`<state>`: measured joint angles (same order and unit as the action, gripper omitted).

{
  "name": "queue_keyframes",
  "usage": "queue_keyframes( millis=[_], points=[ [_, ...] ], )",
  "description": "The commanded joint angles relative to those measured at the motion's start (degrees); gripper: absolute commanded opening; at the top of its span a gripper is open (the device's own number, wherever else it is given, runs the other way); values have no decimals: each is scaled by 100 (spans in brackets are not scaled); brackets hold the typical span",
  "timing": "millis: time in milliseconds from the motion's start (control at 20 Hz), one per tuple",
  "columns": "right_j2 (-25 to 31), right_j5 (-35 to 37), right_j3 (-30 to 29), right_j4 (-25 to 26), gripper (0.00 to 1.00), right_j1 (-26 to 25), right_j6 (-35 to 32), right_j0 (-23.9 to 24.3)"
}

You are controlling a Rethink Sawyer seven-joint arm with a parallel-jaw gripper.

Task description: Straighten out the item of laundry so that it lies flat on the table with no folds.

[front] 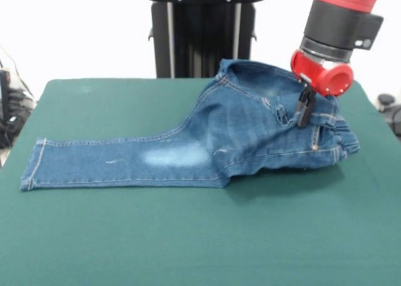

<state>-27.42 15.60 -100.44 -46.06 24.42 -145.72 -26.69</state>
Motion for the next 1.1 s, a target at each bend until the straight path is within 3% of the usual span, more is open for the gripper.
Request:
queue_keyframes(
  millis=[50, 1100],
  points=[
    [-84, 945, 783, -354, 0, -205, -2297, -286],
    [-399, 1550, 1662, -241, 0, -609, -3377, -505]
  ],
)
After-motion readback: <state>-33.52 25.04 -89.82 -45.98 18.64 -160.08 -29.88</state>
